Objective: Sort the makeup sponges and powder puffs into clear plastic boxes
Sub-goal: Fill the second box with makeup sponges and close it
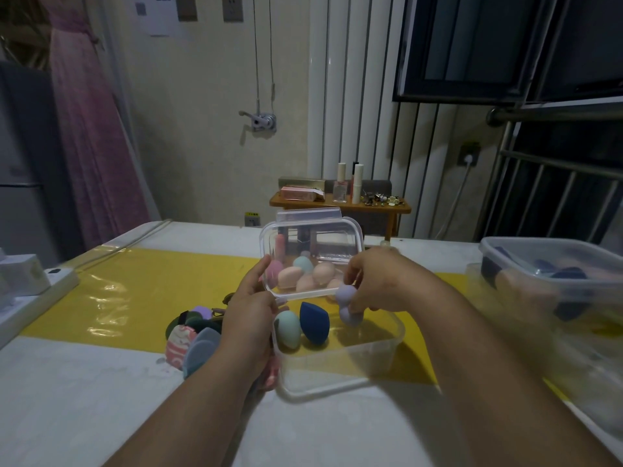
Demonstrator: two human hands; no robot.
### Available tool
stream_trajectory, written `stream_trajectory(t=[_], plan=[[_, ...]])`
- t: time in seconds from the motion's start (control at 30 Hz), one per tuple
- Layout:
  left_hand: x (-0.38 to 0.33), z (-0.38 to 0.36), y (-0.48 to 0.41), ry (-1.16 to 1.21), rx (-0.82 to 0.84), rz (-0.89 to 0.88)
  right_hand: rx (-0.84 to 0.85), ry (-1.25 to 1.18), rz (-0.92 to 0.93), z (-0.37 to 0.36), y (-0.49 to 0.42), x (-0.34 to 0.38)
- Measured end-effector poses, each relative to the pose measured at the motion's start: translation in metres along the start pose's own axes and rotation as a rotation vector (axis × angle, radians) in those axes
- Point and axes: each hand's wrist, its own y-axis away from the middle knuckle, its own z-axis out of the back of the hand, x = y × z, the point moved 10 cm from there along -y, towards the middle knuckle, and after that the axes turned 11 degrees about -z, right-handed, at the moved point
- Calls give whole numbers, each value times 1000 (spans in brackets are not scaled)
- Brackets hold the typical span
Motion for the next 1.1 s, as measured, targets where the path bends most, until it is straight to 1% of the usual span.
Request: stream_trajectory(t=[0.1,0.2,0.27,0.4,0.57,0.7,0.8,0.9,1.1], plan=[[-1,-1,1,0,9,-1,9,63,-15,-5,1,3],[-1,-1,2,-4,7,-1,67,197,-53,-14,2,6],[-2,-2,1,-4,10,-7,94,231,-73,-19,2,7],[0,-2,1,29,15,5,35,231,-48,-20,2,11],[3,-1,-1,48,22,15,68,263,-61,-27,2,11],[4,-1,-1,52,23,9,45,269,-52,-26,1,13],[5,-1,-2,52,20,6,91,295,-77,-27,2,11],[6,-1,-3,51,21,6,117,268,-115,-25,-1,9],[8,1,-4,53,22,17,114,269,-139,-28,-8,5]])
